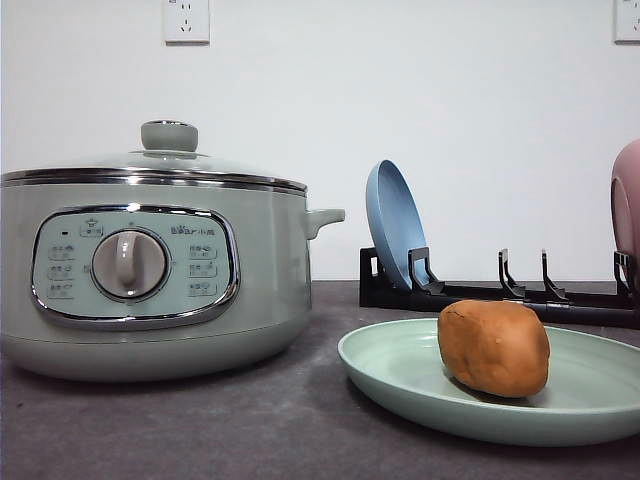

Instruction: Transfer potato from steamer to green plate

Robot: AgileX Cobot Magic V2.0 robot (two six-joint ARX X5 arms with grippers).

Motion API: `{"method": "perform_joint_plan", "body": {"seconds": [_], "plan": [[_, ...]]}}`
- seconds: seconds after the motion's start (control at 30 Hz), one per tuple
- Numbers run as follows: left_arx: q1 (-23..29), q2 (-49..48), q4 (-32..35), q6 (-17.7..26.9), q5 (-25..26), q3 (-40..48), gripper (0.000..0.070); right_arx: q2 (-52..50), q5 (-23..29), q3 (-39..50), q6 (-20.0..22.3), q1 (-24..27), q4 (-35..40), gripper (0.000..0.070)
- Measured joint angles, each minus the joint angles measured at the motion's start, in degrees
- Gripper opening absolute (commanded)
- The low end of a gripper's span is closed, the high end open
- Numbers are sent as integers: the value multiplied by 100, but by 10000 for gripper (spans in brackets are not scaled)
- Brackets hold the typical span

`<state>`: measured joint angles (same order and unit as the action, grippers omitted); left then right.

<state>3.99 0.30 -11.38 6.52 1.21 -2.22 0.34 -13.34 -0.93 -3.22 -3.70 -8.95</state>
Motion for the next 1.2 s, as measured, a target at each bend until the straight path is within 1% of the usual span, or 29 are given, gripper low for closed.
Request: {"method": "perform_joint_plan", "body": {"seconds": [1.2], "plan": [[0, 0, 0, 0, 0, 0, 23, 0, 0, 0, 0, 0, 0, 4]]}}
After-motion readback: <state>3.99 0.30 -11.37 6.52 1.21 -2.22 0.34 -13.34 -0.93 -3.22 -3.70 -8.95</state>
